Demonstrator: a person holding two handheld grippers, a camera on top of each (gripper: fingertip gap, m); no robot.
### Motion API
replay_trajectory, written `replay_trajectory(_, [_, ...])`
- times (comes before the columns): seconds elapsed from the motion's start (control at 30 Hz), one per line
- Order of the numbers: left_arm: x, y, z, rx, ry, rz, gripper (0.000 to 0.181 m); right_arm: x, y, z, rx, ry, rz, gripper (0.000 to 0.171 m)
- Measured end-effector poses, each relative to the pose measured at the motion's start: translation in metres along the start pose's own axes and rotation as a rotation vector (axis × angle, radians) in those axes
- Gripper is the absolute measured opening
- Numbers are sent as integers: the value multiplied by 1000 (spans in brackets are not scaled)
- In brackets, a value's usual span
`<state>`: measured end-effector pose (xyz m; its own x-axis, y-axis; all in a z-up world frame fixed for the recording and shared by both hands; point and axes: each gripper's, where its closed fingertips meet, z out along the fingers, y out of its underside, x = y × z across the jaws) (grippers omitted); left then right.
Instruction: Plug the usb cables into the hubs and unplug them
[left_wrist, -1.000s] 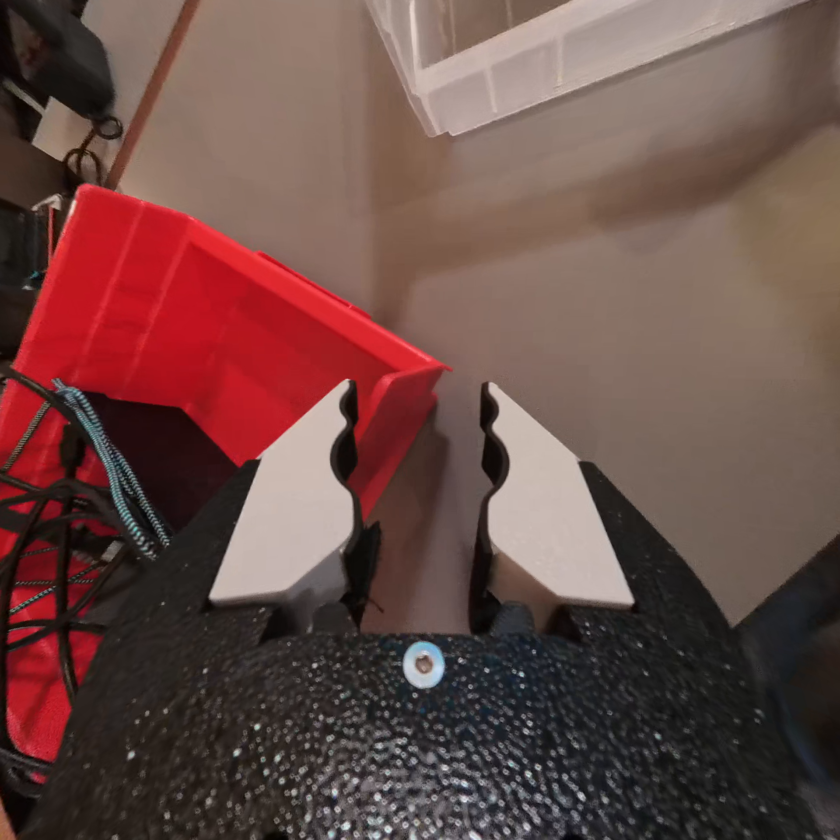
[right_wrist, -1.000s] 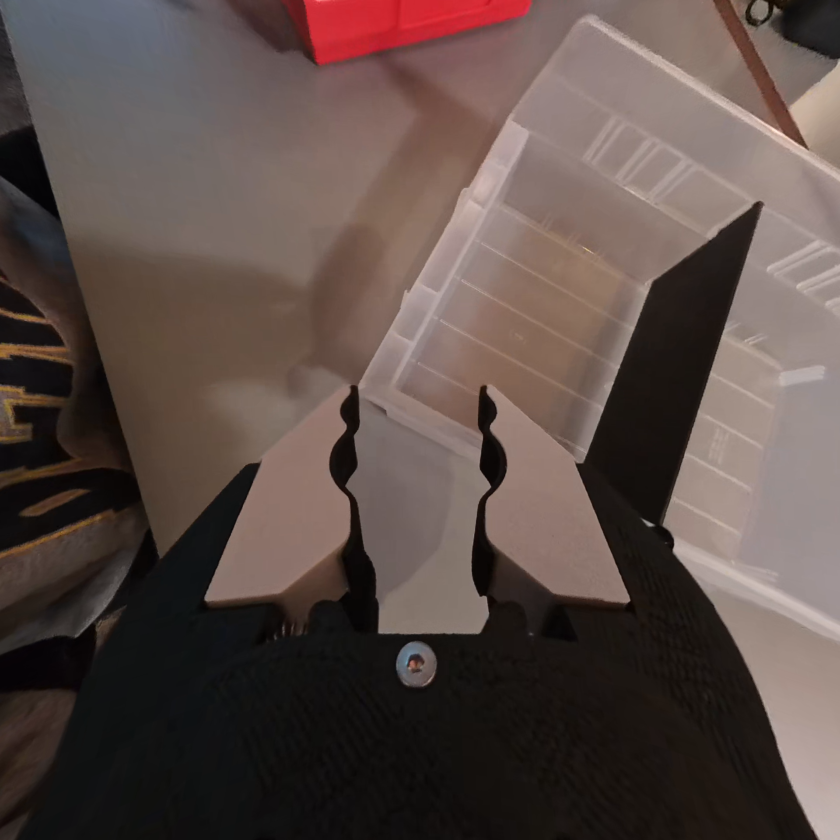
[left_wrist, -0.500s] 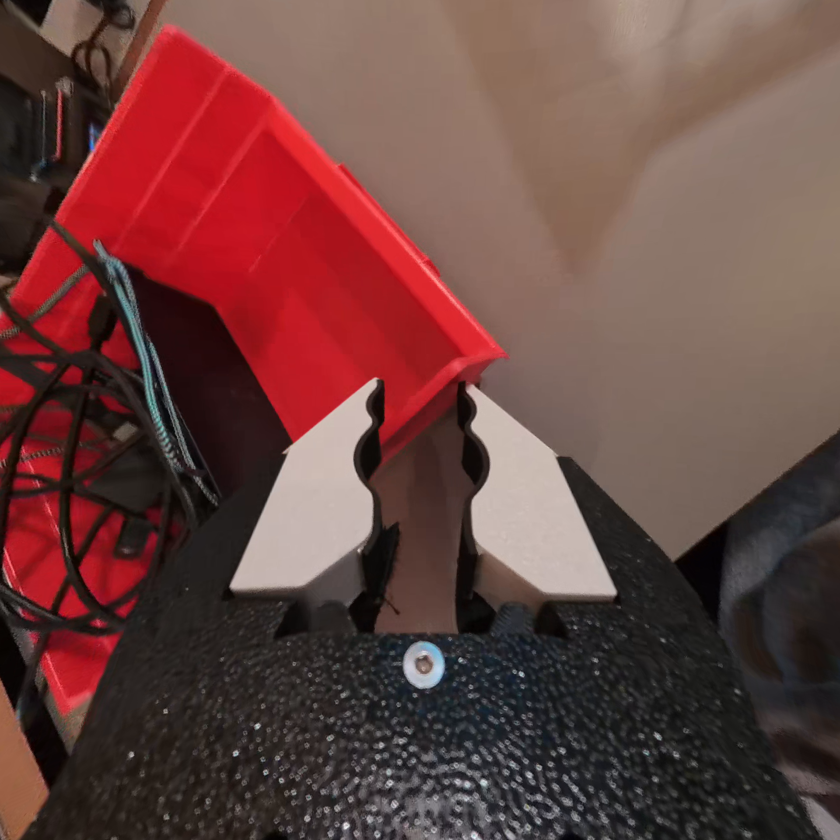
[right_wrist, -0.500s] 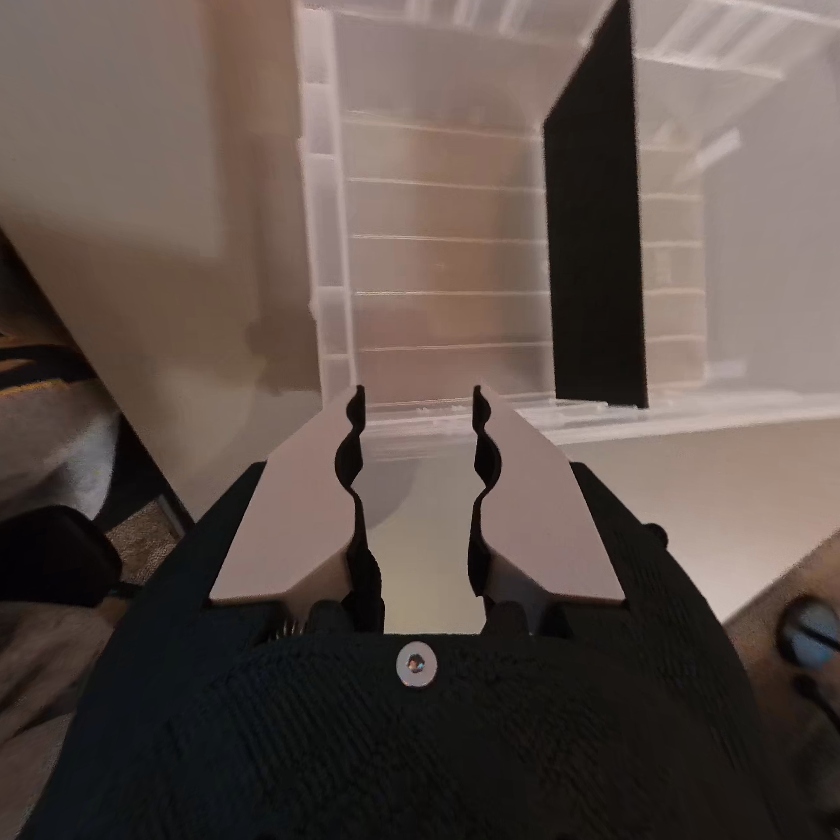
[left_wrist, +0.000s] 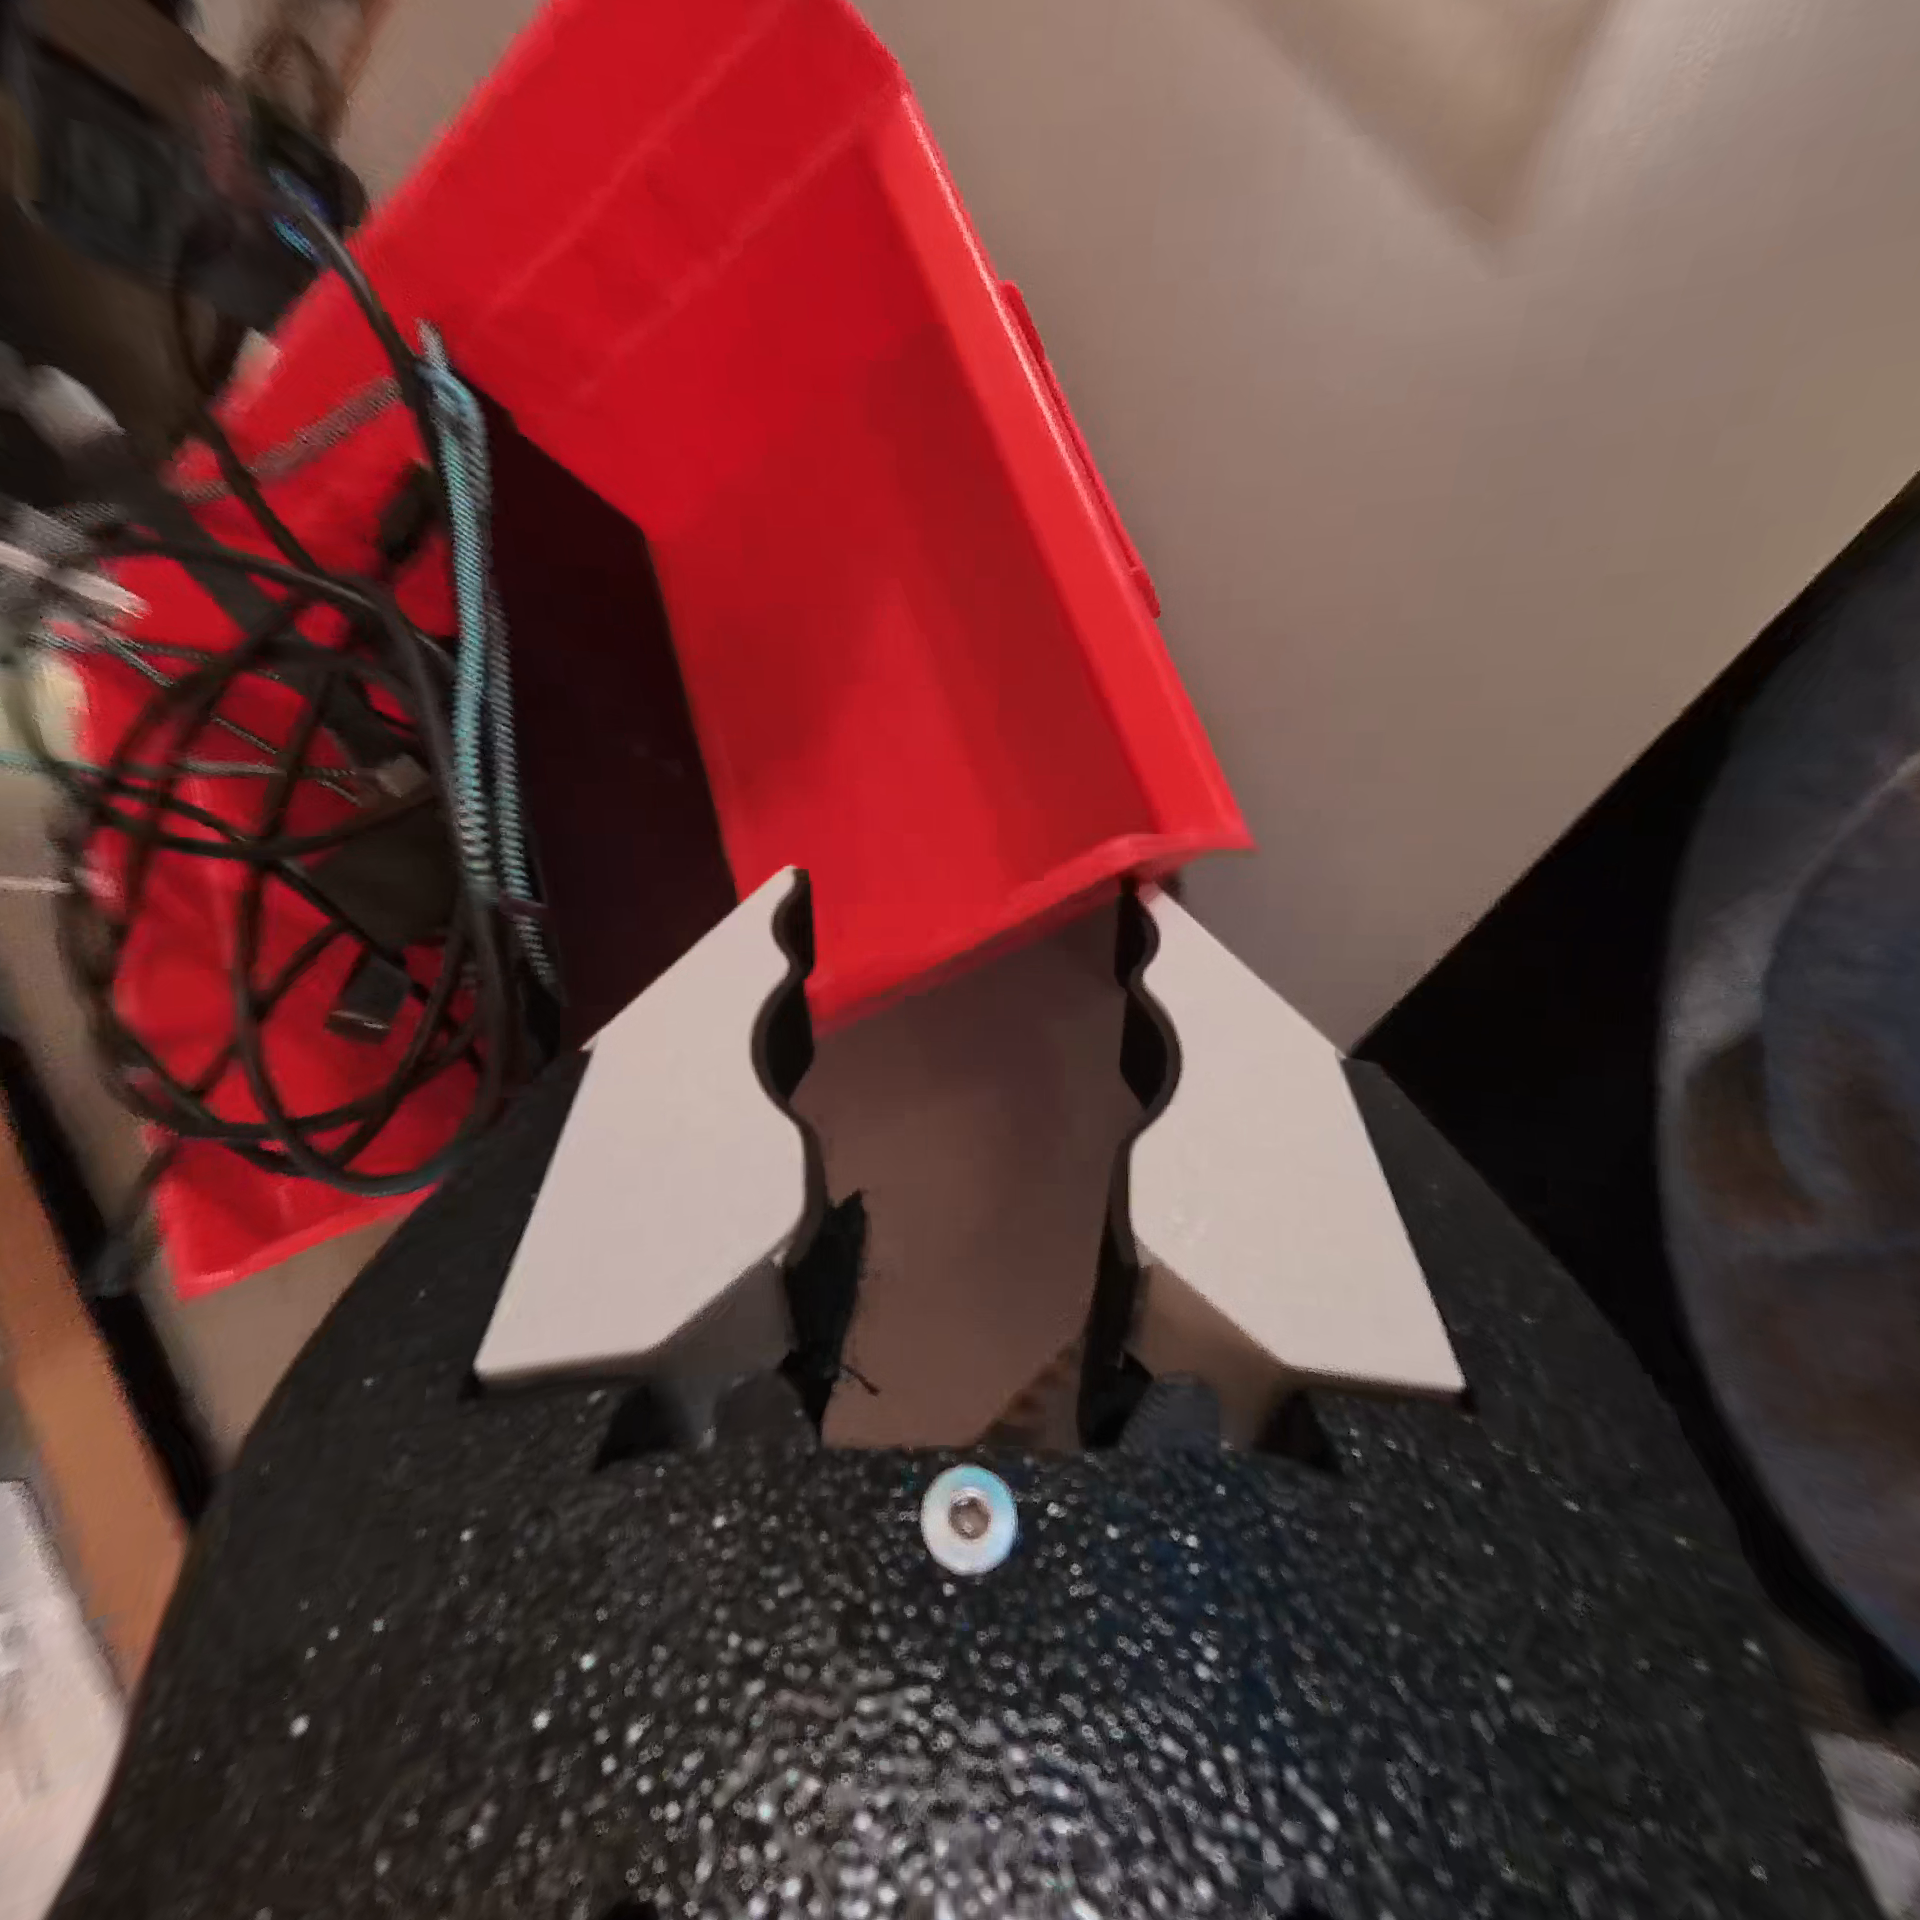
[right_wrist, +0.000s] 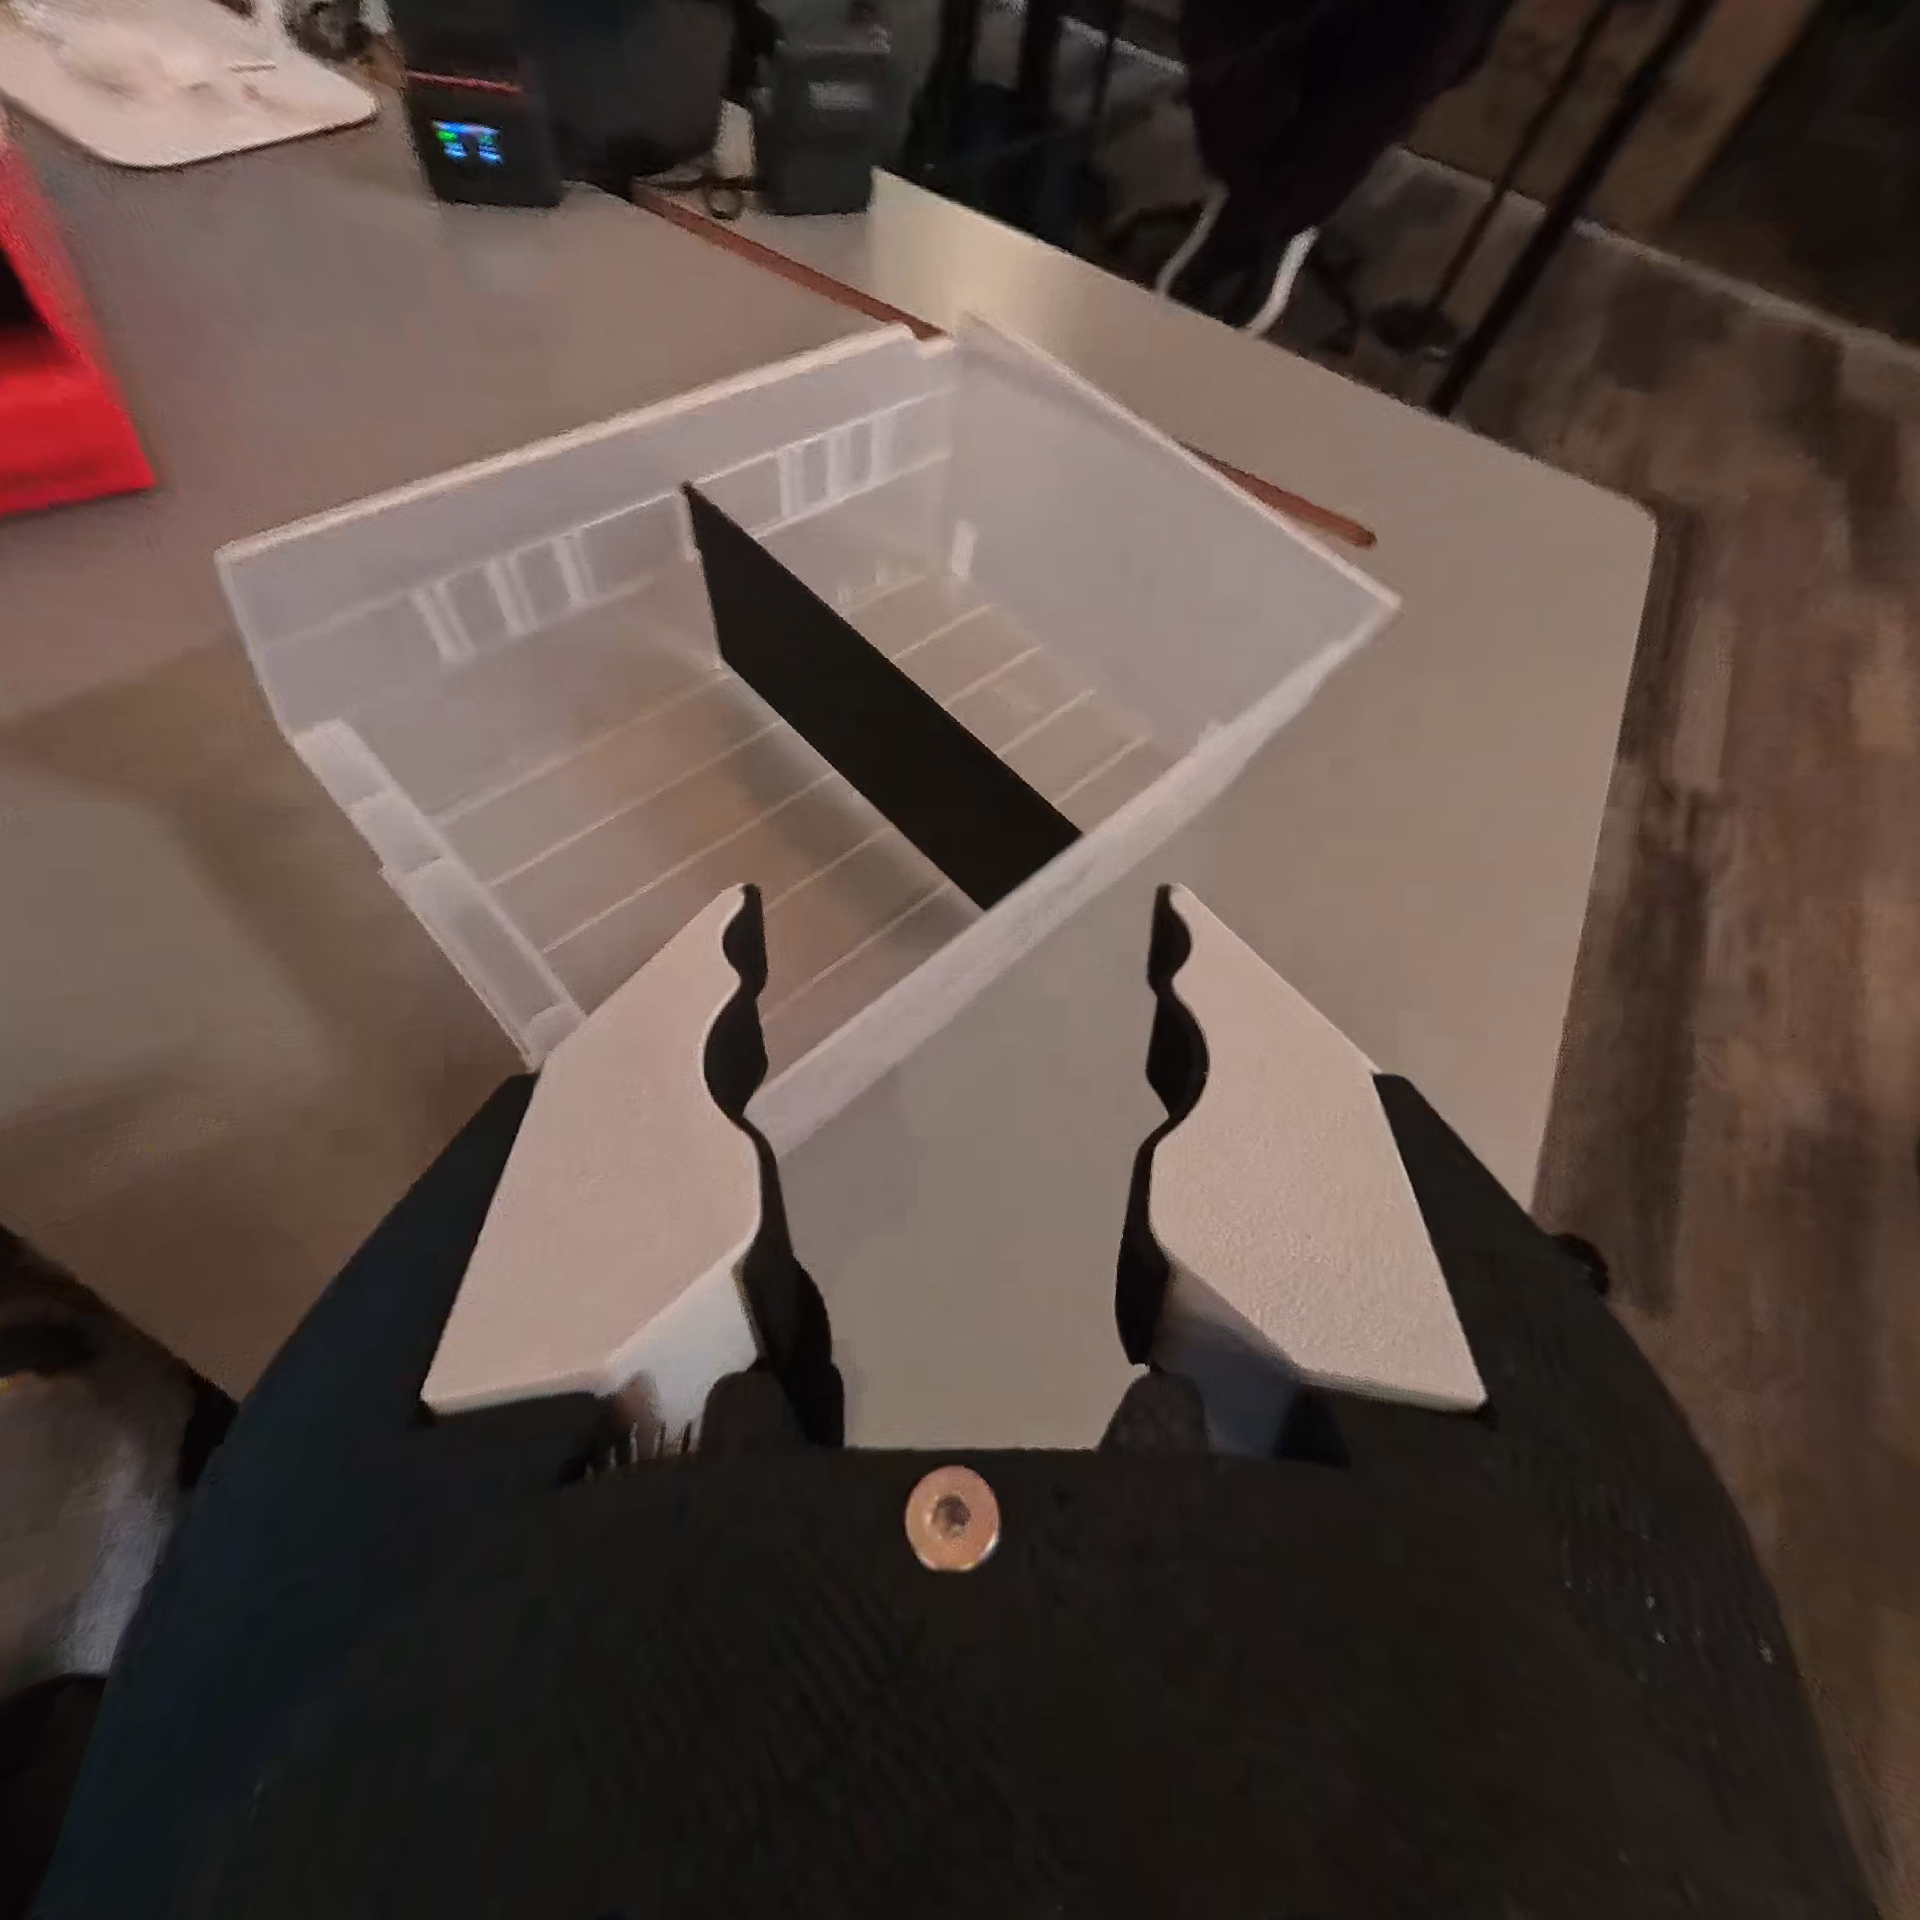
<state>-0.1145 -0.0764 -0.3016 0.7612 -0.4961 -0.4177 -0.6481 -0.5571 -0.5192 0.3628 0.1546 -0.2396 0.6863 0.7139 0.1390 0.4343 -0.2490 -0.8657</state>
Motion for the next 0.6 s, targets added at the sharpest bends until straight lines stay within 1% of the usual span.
replay_trajectory(0.03, [-4, -3, -4, 29, -48, 55, 56, 4, 7, 2, -26, 13, 44, 80])
replay_trajectory(0.07, [-7, -4, -8, 36, -93, 118, 54, 6, 15, 5, -60, 16, 80, 85])
replay_trajectory(0.1, [-7, 1, -11, 3, -111, 176, 53, 7, 23, 8, -95, 16, 111, 86])
replay_trajectory(0.13, [-7, 12, -13, -56, -114, 197, 63, 9, 30, 10, -124, 24, 141, 87])
replay_trajectory(0.17, [-10, 24, -15, -109, -114, 158, 73, 12, 34, 12, -143, 40, 176, 86])
replay_trajectory(0.2, [-11, 29, -17, -106, -98, 70, 83, 15, 38, 14, -158, 59, 220, 86])
replay_trajectory(0.23, [-12, 28, -20, -70, -72, -64, 93, 15, 40, 15, -165, 66, 255, 85])
replay_trajectory(0.27, [-19, 23, -23, -8, -82, -238, 103, 13, 40, 17, -168, 65, 277, 85])
replay_trajectory(0.33, [-40, 15, -32, 121, -128, -696, 123, 9, 42, 20, -204, 84, 281, 85])
replay_trajectory(0.37, [-50, 15, -35, 196, -159, -942, 126, 9, 45, 21, -235, 110, 267, 85])
replay_trajectory(0.4, [-50, -1, -38, 328, -104, -1069, 127, 10, 48, 21, -269, 142, 254, 85])
replay_trajectory(0.43, [-47, -14, -38, 408, -56, -1112, 129, 12, 51, 21, -295, 171, 243, 81])
replay_trajectory(0.47, [-44, -15, -32, 381, -74, -1107, 132, 13, 51, 21, -308, 186, 238, 80])
replay_trajectory(0.53, [-38, -6, -12, 239, -132, -1046, 133, 13, 51, 21, -329, 198, 232, 78])
replay_trajectory(0.6, [-33, -6, 0, 171, -126, -1026, 133, 13, 51, 20, -348, 219, 212, 77])
